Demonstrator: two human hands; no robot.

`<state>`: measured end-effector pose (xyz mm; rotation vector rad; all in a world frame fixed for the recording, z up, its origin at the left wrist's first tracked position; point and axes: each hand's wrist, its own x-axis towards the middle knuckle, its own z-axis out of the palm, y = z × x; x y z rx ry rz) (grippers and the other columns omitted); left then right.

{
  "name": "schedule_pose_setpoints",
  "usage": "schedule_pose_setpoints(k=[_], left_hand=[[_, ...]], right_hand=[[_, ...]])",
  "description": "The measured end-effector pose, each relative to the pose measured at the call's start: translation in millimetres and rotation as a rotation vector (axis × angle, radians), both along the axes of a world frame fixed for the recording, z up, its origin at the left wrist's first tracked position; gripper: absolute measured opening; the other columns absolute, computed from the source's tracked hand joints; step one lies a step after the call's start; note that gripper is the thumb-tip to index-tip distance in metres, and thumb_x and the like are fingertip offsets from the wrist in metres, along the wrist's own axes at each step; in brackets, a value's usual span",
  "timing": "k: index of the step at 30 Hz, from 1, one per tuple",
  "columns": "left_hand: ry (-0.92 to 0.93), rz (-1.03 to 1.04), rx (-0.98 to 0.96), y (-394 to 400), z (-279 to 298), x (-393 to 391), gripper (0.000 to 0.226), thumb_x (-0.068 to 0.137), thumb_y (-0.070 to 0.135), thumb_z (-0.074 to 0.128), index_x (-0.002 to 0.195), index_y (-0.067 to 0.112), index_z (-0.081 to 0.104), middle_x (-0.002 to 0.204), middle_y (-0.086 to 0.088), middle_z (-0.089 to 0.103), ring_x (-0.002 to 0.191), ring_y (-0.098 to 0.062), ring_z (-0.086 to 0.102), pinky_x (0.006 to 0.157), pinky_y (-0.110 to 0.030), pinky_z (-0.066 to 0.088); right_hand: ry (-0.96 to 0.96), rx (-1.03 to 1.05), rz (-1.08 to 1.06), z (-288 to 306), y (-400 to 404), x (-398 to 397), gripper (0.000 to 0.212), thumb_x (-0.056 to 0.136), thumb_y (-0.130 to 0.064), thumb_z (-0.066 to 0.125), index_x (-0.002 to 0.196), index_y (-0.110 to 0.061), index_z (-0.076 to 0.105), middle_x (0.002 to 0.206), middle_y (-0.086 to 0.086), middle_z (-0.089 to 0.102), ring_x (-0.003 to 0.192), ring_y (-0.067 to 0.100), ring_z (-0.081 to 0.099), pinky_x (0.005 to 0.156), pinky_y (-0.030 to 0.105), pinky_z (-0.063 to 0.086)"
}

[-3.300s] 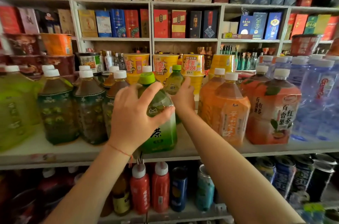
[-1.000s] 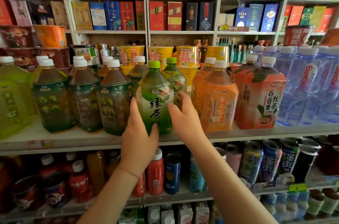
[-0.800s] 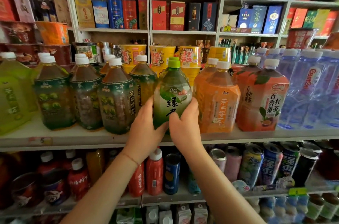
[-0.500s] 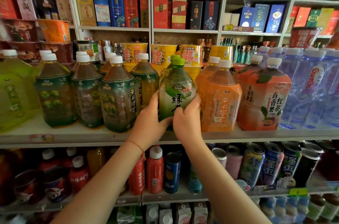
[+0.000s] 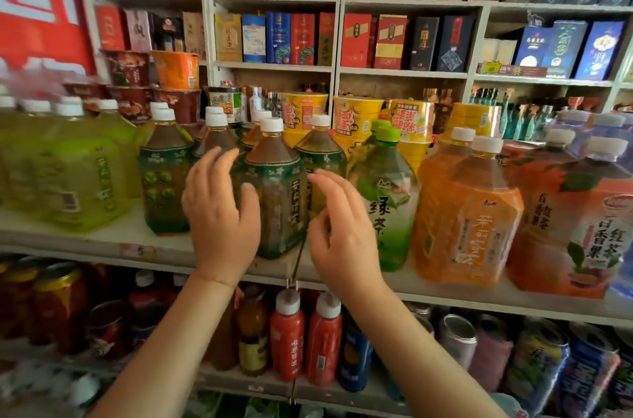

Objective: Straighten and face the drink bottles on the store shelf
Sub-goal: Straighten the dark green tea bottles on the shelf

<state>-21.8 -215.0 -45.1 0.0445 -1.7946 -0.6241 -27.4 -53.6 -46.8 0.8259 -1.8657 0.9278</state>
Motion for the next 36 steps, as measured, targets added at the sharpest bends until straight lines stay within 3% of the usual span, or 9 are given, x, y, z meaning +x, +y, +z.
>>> schedule_pose_setpoints(k=[4, 7, 11, 16, 18, 21, 29, 33, 36], left_hand=[[-0.177, 0.075, -0.087, -47.9, 4.6, -7.6, 0.043, 0.100, 0.025, 0.050, 0.143, 0.019, 0.052, 0.151, -0.013, 0.044, 0.142, -0.035, 0.035, 0.113, -0.058, 0.033], [-0.365, 0.078, -0.216, -74.6, 12.3, -14.1, 0.061, 0.095, 0.041, 0.060, 0.152, 0.035, 0.039, 0.157, -0.012, 0.039, 0.145, -0.035, 0.032, 0.113, -0.059, 0.030], [-0.463, 0.078, -0.434, -97.6, 30.0, -22.6, 0.085, 0.086, 0.058, 0.065, 0.157, 0.044, 0.020, 0.157, -0.016, 0.038, 0.144, -0.033, 0.034, 0.110, -0.053, 0.025], [-0.514, -0.024, -0.578, -120.1, 51.5, -32.8, 0.089, 0.079, 0.075, 0.061, 0.154, 0.050, 0.021, 0.147, -0.015, 0.046, 0.137, -0.034, 0.038, 0.114, -0.050, 0.020], [-0.509, -0.076, -0.586, -127.3, 57.9, -34.5, 0.087, 0.076, 0.078, 0.061, 0.151, 0.049, 0.027, 0.139, -0.014, 0.053, 0.134, -0.035, 0.042, 0.118, -0.052, 0.016], [-0.485, -0.138, -0.598, -139.5, 61.6, -34.6, 0.082, 0.077, 0.076, 0.062, 0.148, 0.049, 0.033, 0.133, -0.013, 0.057, 0.133, -0.036, 0.045, 0.122, -0.055, 0.011], [-0.439, -0.379, -0.580, -190.6, 68.0, -28.4, 0.070, 0.072, 0.059, 0.076, 0.130, 0.047, 0.040, 0.126, 0.007, 0.063, 0.124, -0.025, 0.055, 0.122, -0.051, 0.004], [-0.379, -0.381, -0.510, -193.4, 63.6, -31.0, 0.052, 0.083, 0.065, 0.056, 0.125, 0.040, 0.041, 0.114, 0.008, 0.066, 0.114, -0.023, 0.060, 0.121, -0.055, 0.008], [-0.362, -0.311, -0.509, -173.7, 57.7, -33.1, 0.055, 0.089, 0.070, 0.042, 0.133, 0.036, 0.041, 0.115, 0.001, 0.067, 0.115, -0.026, 0.060, 0.120, -0.055, 0.014]], right_hand=[[-0.402, 0.020, 0.044, 3.9, -34.2, 0.9, 0.071, 0.095, -0.027, 0.064, 0.153, -0.014, 0.025, 0.147, 0.002, 0.037, 0.132, 0.006, 0.036, 0.106, 0.017, 0.035], [-0.624, -0.024, 0.033, 6.7, -46.7, -12.5, 0.101, 0.081, -0.048, 0.076, 0.155, -0.016, 0.015, 0.152, 0.002, 0.033, 0.140, 0.016, 0.035, 0.112, 0.027, 0.034], [-0.780, -0.150, 0.031, 10.9, -64.3, -27.2, 0.120, 0.055, -0.063, 0.083, 0.149, -0.022, 0.021, 0.144, -0.002, 0.046, 0.133, 0.018, 0.046, 0.110, 0.043, 0.044], [-0.735, -0.251, -0.039, 5.4, -80.4, -27.4, 0.106, 0.061, -0.047, 0.088, 0.143, -0.023, 0.026, 0.135, -0.005, 0.049, 0.124, 0.014, 0.050, 0.104, 0.041, 0.050], [-0.708, -0.263, -0.128, 3.1, -89.1, -23.5, 0.106, 0.058, -0.053, 0.085, 0.140, -0.023, 0.026, 0.133, -0.003, 0.048, 0.124, 0.017, 0.051, 0.102, 0.041, 0.052], [-0.619, -0.265, -0.307, 0.4, -104.0, -14.5, 0.114, 0.051, -0.066, 0.074, 0.142, -0.018, 0.025, 0.134, 0.003, 0.047, 0.126, 0.023, 0.048, 0.100, 0.046, 0.051], [-0.584, -0.298, -0.458, -1.1, -123.1, -10.1, 0.114, 0.059, -0.066, 0.078, 0.144, -0.011, 0.024, 0.135, 0.008, 0.047, 0.126, 0.027, 0.049, 0.100, 0.047, 0.051], [-0.571, -0.291, -0.455, -0.2, -136.8, -10.3, 0.110, 0.063, -0.062, 0.081, 0.143, -0.010, 0.025, 0.135, 0.007, 0.047, 0.125, 0.025, 0.049, 0.100, 0.045, 0.050], [-0.532, -0.278, -0.471, -2.3, -144.1, -8.2, 0.106, 0.067, -0.054, 0.083, 0.143, -0.008, 0.026, 0.135, 0.008, 0.044, 0.127, 0.025, 0.045, 0.103, 0.045, 0.047]])
